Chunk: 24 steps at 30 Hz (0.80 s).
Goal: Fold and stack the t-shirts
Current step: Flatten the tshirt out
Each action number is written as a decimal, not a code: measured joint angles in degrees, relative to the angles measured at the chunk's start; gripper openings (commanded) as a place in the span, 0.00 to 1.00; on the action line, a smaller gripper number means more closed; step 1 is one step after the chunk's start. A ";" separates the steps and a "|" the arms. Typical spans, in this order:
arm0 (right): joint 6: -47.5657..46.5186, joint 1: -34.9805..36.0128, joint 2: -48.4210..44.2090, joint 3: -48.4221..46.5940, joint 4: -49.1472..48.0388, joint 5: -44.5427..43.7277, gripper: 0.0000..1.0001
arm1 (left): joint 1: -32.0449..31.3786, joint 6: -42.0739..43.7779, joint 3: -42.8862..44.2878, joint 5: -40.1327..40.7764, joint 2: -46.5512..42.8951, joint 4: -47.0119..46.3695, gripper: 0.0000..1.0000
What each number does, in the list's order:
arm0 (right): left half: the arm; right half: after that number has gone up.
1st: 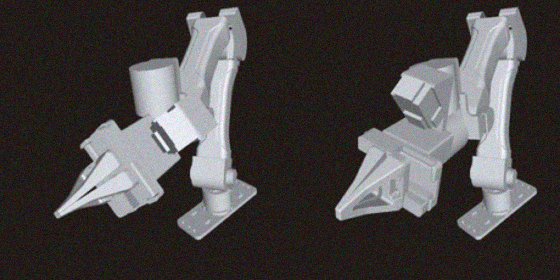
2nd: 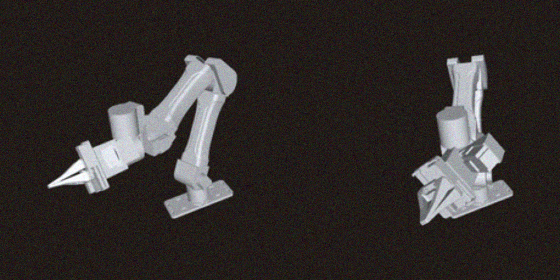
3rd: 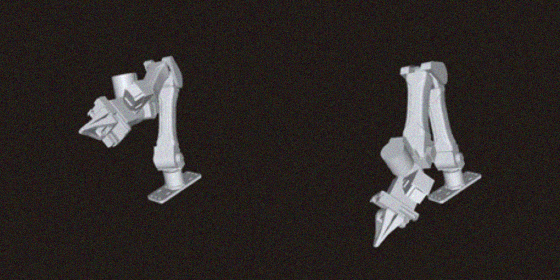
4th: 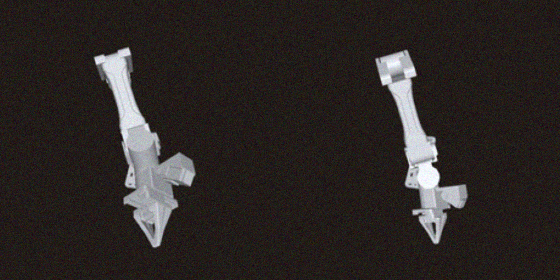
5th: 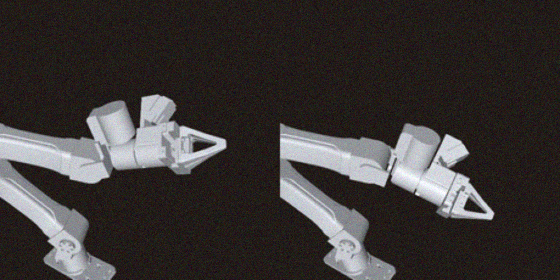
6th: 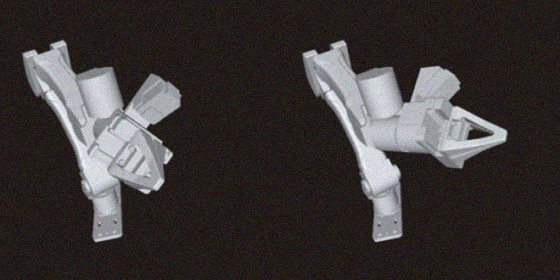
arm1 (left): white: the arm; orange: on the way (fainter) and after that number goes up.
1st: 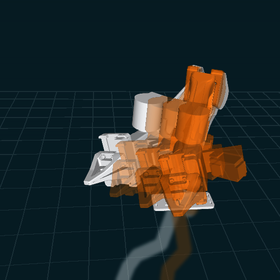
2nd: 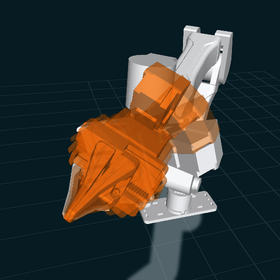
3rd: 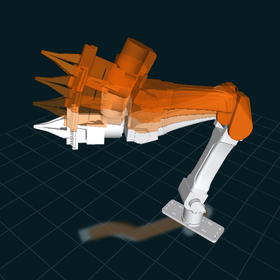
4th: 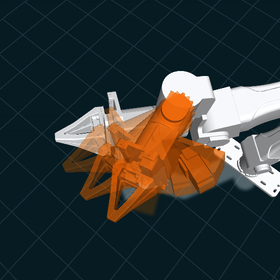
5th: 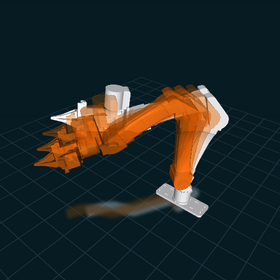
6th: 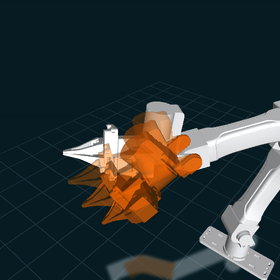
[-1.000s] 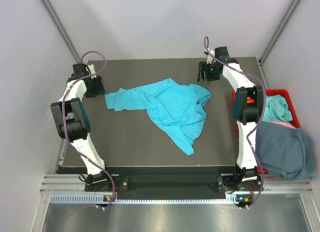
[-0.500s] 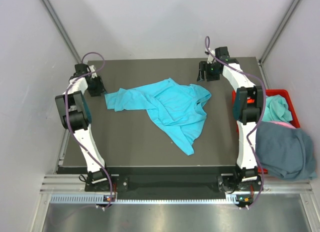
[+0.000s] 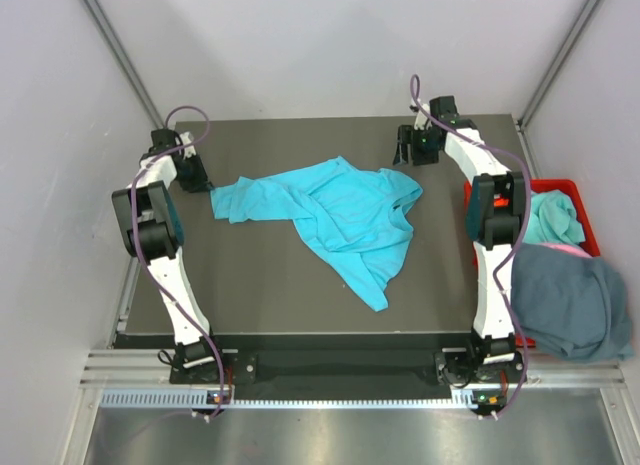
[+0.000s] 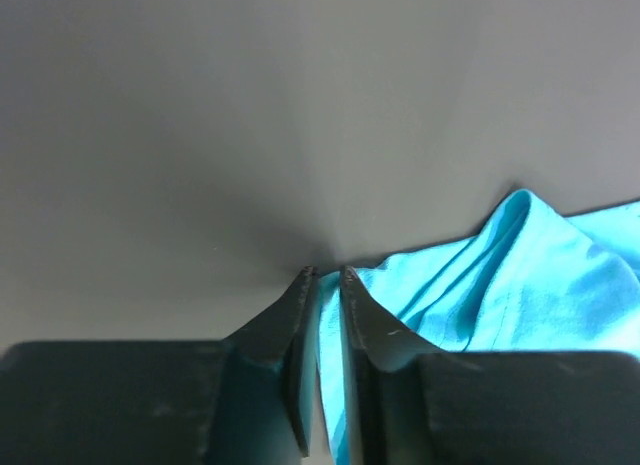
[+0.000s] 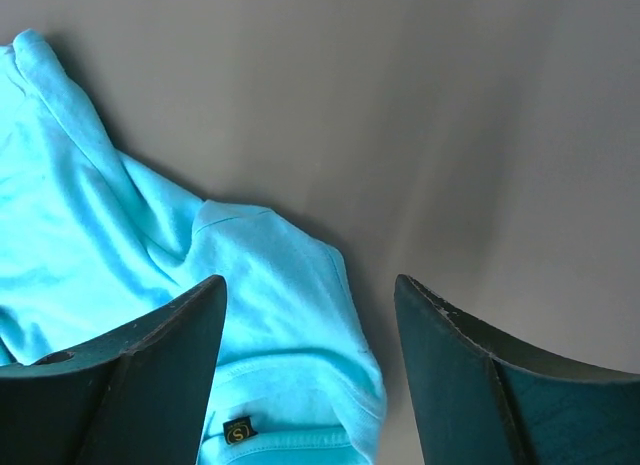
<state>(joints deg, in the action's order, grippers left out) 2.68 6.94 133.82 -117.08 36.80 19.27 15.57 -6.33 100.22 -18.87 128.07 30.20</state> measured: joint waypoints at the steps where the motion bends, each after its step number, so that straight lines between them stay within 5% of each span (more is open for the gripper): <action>1: 0.15 0.00 0.00 0.04 0.04 0.15 0.68 | 0.00 0.13 -0.07 -0.04 0.00 -0.02 0.13; 6: 0.85 0.00 1.57 0.02 -0.13 1.27 0.63 | 0.00 0.37 -0.50 -0.66 -0.02 0.02 0.00; 11: 1.81 0.00 3.87 -0.46 0.46 3.21 0.53 | 0.00 0.24 -0.52 -1.31 -0.09 0.00 0.00; 15: 2.19 0.00 4.70 -0.50 0.76 4.42 0.13 | 0.00 0.20 -0.68 -1.53 -0.70 0.00 0.00; 17: 2.27 0.00 5.33 -1.07 1.05 4.76 0.00 | 0.00 0.11 -0.72 -1.88 -1.57 0.00 0.00; 24: 2.38 -0.13 6.29 -4.74 2.21 4.04 0.00 | -0.46 -0.63 0.79 -2.80 -4.59 0.26 0.00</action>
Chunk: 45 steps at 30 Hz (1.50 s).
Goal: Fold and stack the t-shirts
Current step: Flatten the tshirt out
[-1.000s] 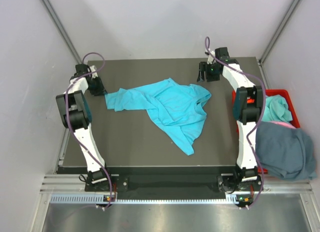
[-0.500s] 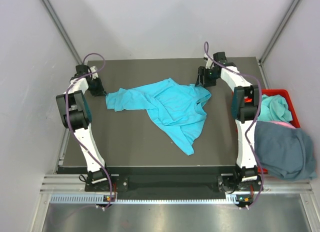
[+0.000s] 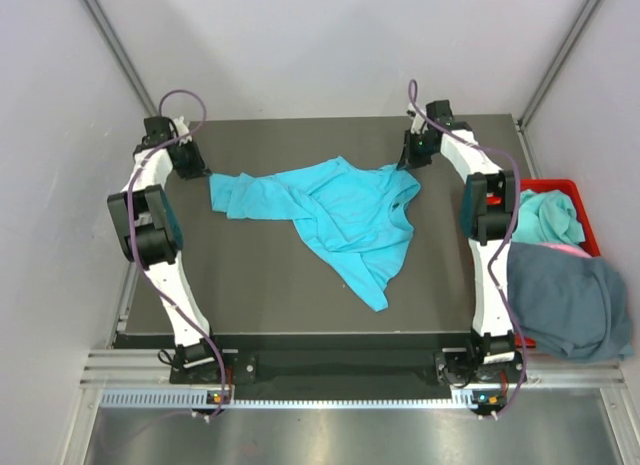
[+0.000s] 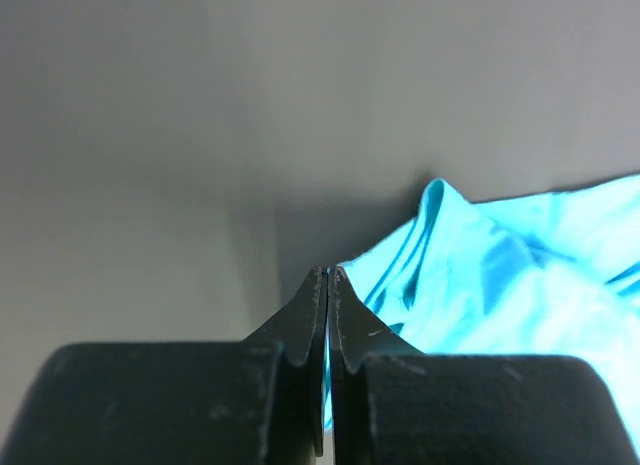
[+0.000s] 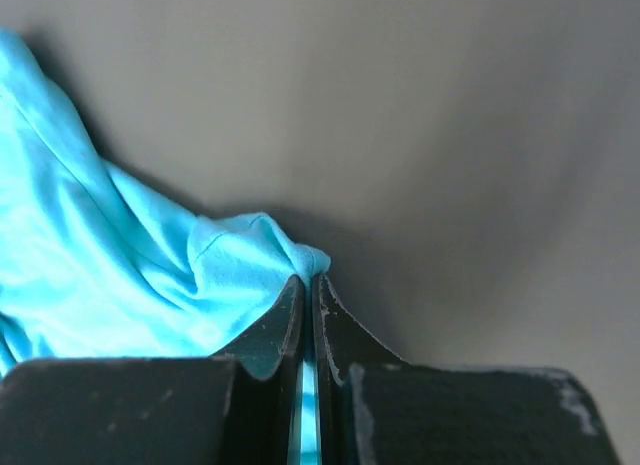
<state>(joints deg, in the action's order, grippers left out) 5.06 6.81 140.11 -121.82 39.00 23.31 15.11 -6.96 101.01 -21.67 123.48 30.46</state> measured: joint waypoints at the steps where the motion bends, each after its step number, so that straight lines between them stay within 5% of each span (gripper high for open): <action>1: -0.11 -0.02 -0.04 -0.63 -0.37 -0.68 0.00 | -0.15 -0.04 0.87 0.02 0.00 0.07 0.00; 10: -1.46 -3.15 -8.50 -0.76 -4.13 -4.28 0.00 | -1.05 -0.96 11.39 -1.40 -1.86 0.72 0.00; 18: -4.50 -3.65 -32.06 14.32 -5.11 -0.02 0.01 | -1.03 -1.14 4.66 -5.11 -18.12 0.63 0.00; 20: -4.94 -1.97 -36.13 20.83 -4.55 2.21 0.09 | -1.03 -0.52 2.05 -6.25 -22.62 0.94 0.00; 21: -5.16 -1.05 -36.89 23.28 -3.76 3.39 0.24 | -1.03 -0.24 1.18 -6.75 -24.22 1.05 0.00; 24: -6.91 2.73 -34.07 28.70 0.37 6.75 0.43 | -1.03 0.76 -0.79 -8.52 -26.51 1.27 0.00; 29: -8.94 4.92 -24.02 28.33 7.10 7.63 0.50 | -1.03 1.84 -5.29 -10.03 -26.18 3.87 0.00; 37: -8.44 3.56 -11.39 4.94 4.70 4.59 0.48 | -1.14 2.16 -9.75 -10.73 -25.73 4.87 0.00; 45: -6.86 3.56 -3.87 0.98 2.08 3.10 0.43 | -1.29 2.43 -11.45 -10.71 -25.77 5.01 0.00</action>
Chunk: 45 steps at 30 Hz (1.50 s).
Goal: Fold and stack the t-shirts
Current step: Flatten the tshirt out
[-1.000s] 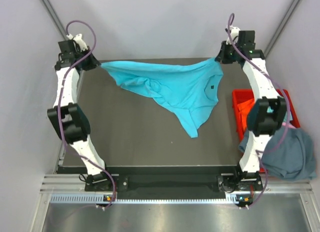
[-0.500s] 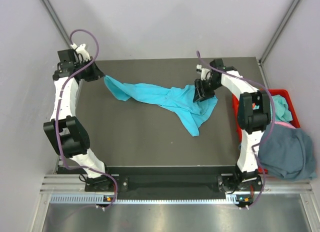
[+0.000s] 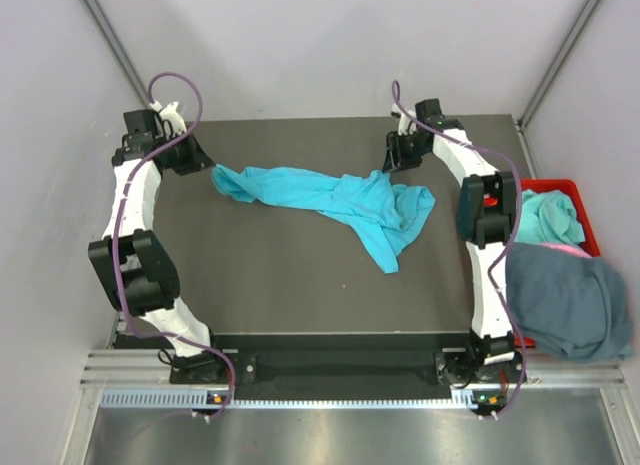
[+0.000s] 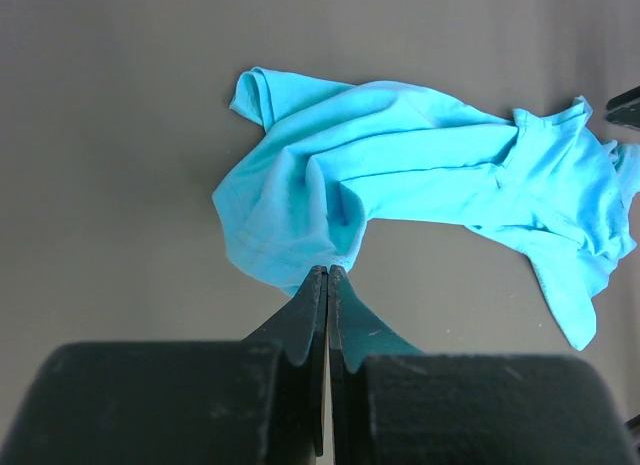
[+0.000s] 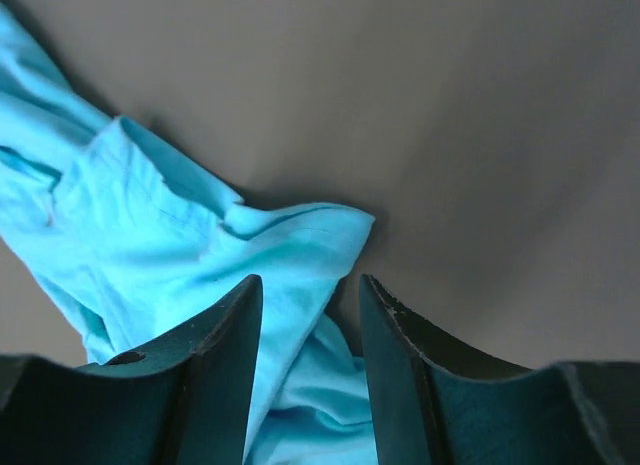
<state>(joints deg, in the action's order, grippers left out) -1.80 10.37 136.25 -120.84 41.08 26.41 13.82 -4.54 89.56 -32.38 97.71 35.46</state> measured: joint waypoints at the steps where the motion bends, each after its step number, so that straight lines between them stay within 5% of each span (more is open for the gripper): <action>1: 0.09 0.00 0.55 0.11 0.04 -0.26 0.43 | 0.00 0.00 0.00 0.00 -0.04 0.00 0.00; 19: 1.38 -0.04 4.11 -0.04 -2.91 -0.90 0.38 | -0.44 -0.04 -1.11 0.09 -0.11 -0.07 0.00; 24: 1.29 -0.04 4.44 -0.04 -2.95 -0.90 0.03 | -0.44 -0.04 -1.11 0.24 -0.11 -0.09 0.00; 33: 1.27 -0.33 3.41 1.25 -3.41 -2.75 0.00 | -0.44 -0.28 -1.62 0.22 -0.11 -0.76 0.00; 38: -1.03 -0.55 -5.68 4.72 -4.04 -7.41 0.00 | -0.44 0.02 2.60 0.76 -0.04 -0.33 0.00; 45: -4.57 -0.83 -29.68 6.19 -10.10 -12.15 0.00 | -0.44 0.11 10.27 0.35 -2.38 -1.64 0.00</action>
<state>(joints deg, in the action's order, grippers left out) -6.37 9.54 106.56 -114.65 30.98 14.26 13.39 -4.43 99.83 -32.03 95.33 33.82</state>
